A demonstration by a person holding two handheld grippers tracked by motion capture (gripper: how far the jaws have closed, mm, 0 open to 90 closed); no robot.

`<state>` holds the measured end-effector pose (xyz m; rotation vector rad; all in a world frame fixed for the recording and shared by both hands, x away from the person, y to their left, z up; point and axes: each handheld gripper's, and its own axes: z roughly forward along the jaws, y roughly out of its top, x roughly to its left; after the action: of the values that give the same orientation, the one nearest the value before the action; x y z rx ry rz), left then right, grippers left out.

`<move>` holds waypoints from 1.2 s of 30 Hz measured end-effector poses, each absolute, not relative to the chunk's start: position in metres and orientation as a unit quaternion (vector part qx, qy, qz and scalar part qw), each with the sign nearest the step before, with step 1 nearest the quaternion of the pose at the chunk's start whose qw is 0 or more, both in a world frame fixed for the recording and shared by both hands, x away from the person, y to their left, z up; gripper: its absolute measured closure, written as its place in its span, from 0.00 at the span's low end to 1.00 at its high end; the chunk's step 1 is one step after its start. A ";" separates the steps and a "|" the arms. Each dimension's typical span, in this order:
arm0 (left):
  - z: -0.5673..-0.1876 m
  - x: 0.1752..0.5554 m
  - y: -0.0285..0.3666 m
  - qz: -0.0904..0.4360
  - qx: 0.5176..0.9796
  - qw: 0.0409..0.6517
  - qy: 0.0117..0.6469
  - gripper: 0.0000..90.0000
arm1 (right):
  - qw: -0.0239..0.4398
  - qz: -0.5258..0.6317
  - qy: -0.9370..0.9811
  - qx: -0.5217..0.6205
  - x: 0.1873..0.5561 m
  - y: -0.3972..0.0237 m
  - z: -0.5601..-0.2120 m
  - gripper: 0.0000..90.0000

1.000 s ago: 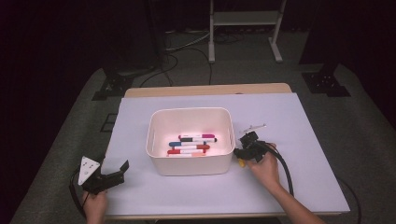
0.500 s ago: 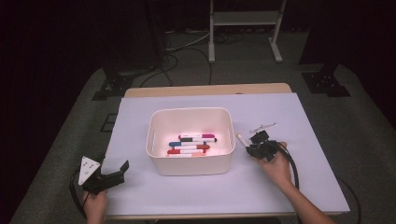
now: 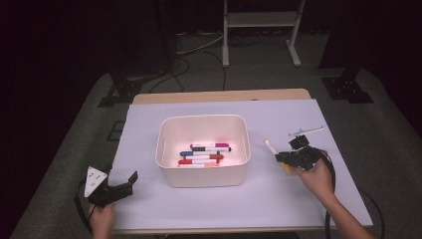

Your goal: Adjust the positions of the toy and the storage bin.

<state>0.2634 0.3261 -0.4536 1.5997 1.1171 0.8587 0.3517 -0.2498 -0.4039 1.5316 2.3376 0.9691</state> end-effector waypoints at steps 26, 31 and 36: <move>-0.453 0.264 0.325 0.353 0.659 0.479 0.460 0.01 | 0.059 0.422 0.808 0.407 0.339 -0.224 -0.273 0.85; -0.453 0.264 0.325 0.352 0.660 0.478 0.460 0.01 | 0.048 0.428 0.821 0.374 0.339 -0.202 -0.257 0.85; -0.453 0.264 0.326 0.351 0.660 0.478 0.462 0.01 | 0.023 0.436 0.833 0.339 0.342 -0.181 -0.246 0.85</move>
<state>0.2642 0.3257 -0.4533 1.6105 1.1270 0.8559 0.3423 -0.1814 -0.2463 1.0505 2.5806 1.3490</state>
